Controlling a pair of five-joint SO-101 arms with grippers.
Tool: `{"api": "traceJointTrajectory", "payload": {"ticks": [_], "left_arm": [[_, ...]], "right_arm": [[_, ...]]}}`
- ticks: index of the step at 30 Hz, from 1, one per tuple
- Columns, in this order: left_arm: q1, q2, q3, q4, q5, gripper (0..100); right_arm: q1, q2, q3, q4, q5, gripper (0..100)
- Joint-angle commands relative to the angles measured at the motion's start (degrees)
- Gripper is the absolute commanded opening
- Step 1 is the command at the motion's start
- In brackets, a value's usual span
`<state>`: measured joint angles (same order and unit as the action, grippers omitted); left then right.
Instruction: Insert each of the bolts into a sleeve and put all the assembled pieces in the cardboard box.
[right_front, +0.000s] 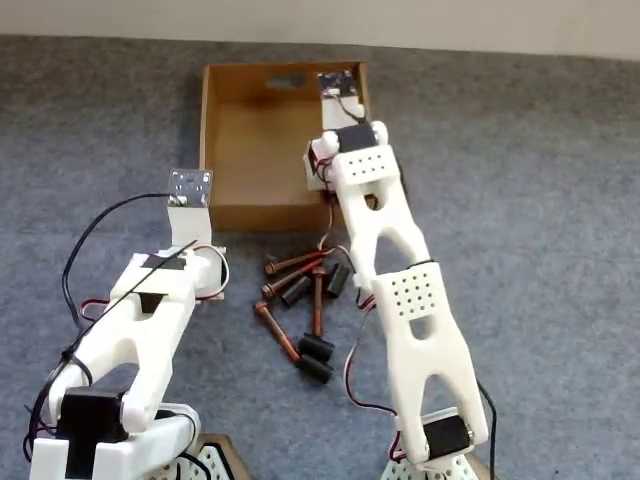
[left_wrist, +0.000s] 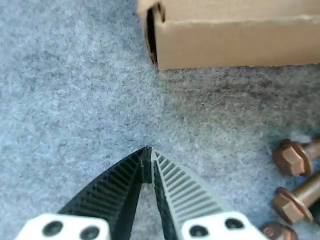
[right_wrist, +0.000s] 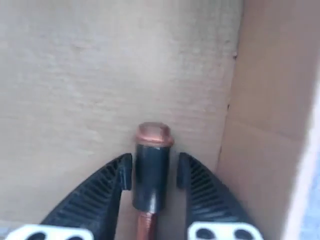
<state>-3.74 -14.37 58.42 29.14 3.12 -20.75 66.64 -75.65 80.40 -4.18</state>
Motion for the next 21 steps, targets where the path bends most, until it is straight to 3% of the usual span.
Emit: {"api": "traceJointTrajectory", "payload": {"ticks": [1,5,9,21], "left_arm": [[0.31,-1.63,-0.22,-0.97,0.18,1],[0.31,-1.63,-0.22,-0.97,0.18,1],[0.31,-1.63,-0.22,-0.97,0.18,1],[0.31,-1.63,-0.22,-0.97,0.18,1]], "right_arm": [[0.13,-0.92,-7.25,0.13,0.18,14.7],[0.22,-1.01,-15.34,0.31,0.18,12.6],[-0.84,-0.84,-20.62,2.86,0.53,0.2],[-0.57,-4.62,-26.33,18.15,0.62,0.5]]}}
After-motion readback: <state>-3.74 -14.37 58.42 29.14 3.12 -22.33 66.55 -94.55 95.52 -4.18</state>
